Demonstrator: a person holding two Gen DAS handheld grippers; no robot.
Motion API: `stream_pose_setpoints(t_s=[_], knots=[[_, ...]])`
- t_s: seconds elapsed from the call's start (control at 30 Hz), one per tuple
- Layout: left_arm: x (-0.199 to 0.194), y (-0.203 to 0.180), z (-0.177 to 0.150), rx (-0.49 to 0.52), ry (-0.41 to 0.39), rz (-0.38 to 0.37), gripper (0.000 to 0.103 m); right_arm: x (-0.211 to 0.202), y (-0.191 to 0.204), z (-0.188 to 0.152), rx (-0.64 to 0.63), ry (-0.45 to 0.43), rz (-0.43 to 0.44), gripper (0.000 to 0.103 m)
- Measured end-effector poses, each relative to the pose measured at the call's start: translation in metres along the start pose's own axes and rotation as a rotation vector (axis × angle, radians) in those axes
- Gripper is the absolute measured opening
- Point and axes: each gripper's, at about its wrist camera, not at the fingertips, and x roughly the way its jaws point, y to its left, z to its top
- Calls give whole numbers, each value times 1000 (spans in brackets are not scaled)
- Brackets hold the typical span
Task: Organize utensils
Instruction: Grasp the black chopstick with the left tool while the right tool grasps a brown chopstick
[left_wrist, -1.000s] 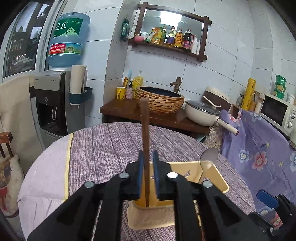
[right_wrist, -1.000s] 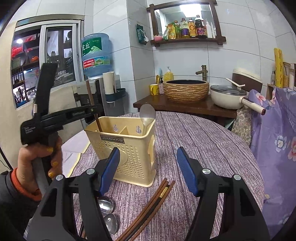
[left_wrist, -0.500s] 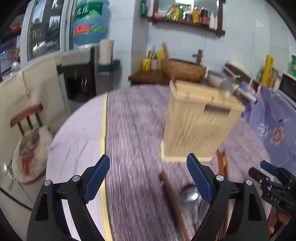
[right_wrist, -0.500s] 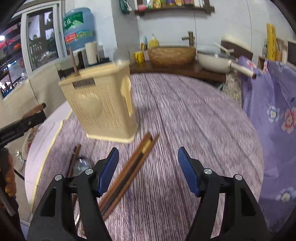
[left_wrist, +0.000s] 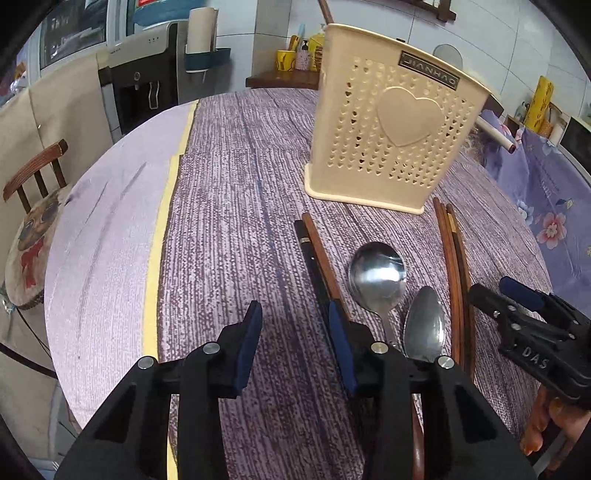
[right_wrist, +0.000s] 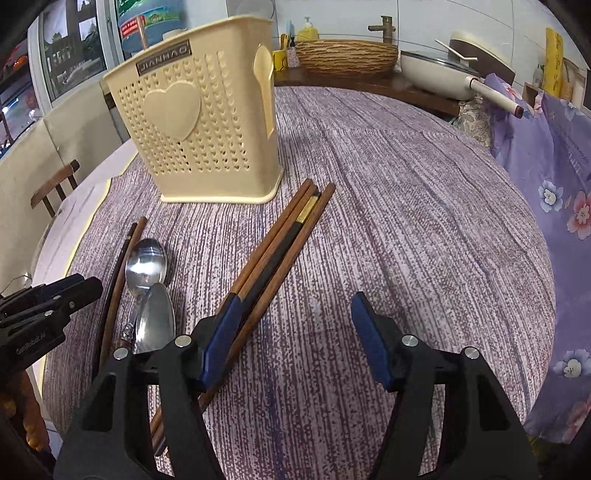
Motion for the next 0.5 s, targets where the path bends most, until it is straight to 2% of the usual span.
stream_pose_setpoints(t_s=[0.23,0.33,0.5], knots=[[6,-8,-2,23,12,28,38,-1,-12,1,-6,18,-27,60],[4,-7,-2,34,13,54,38,-3,-21,4,8,21,-49,50],[3,0,2,-1,17,59,38,-3,-37,11,78,25,-16,48]])
